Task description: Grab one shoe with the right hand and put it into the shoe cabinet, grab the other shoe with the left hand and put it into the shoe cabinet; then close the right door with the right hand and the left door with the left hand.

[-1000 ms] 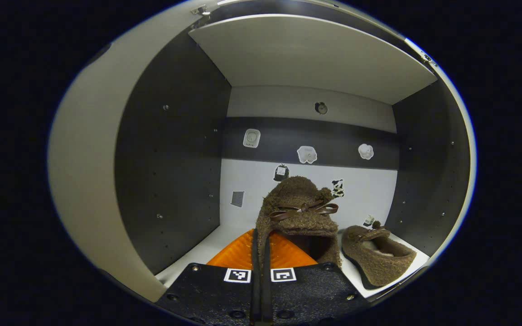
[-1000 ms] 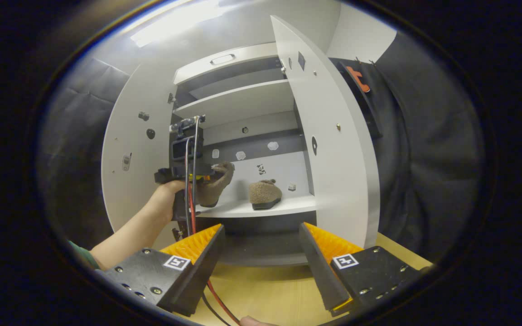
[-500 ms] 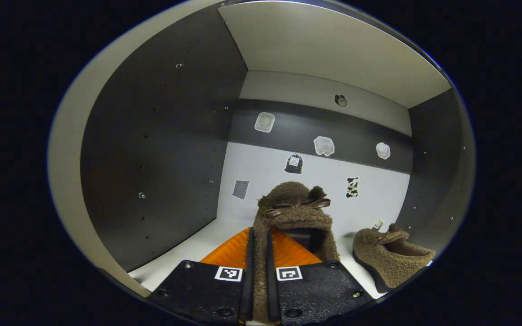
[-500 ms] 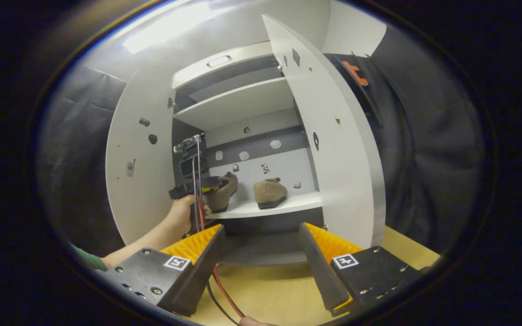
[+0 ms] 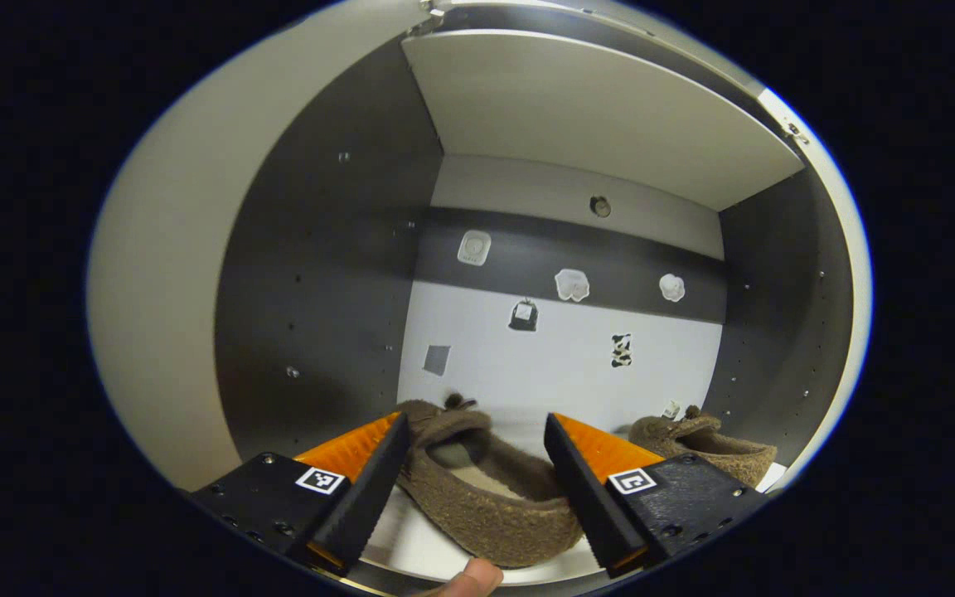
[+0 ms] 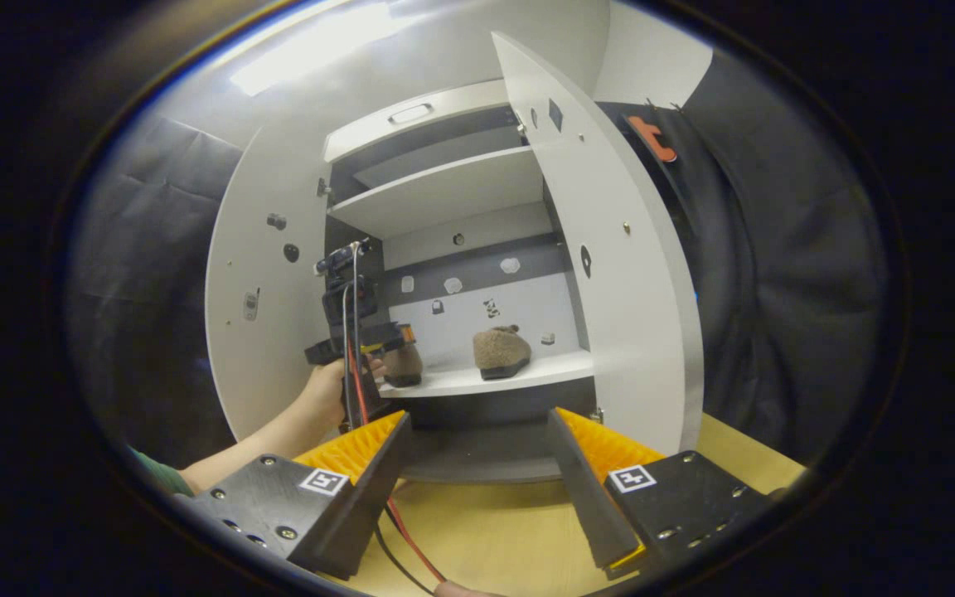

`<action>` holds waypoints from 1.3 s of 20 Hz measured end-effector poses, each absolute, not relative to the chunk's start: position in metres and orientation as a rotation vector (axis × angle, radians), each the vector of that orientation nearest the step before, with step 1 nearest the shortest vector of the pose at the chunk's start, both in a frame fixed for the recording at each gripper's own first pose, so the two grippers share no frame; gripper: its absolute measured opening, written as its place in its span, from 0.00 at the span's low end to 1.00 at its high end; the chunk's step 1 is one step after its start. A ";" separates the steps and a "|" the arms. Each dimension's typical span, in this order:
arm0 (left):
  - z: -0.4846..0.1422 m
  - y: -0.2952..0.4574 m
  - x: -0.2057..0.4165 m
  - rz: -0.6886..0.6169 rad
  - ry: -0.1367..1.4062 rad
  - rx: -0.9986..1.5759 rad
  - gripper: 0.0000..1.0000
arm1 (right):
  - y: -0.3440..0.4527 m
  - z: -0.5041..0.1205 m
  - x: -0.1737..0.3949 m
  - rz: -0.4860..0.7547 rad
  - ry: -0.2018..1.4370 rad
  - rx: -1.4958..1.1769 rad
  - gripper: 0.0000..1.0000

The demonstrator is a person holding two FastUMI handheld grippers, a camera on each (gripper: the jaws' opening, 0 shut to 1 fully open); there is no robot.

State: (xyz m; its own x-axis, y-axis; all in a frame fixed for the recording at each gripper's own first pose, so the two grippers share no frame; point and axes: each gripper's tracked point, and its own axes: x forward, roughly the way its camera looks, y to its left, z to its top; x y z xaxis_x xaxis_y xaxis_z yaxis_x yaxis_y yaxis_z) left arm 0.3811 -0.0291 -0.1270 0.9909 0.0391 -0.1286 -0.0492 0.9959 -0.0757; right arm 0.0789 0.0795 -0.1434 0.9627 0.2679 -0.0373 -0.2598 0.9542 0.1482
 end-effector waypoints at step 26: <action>-0.104 -0.027 0.045 -0.106 0.132 -0.063 0.96 | -0.046 -0.099 0.008 0.038 0.062 -0.067 0.98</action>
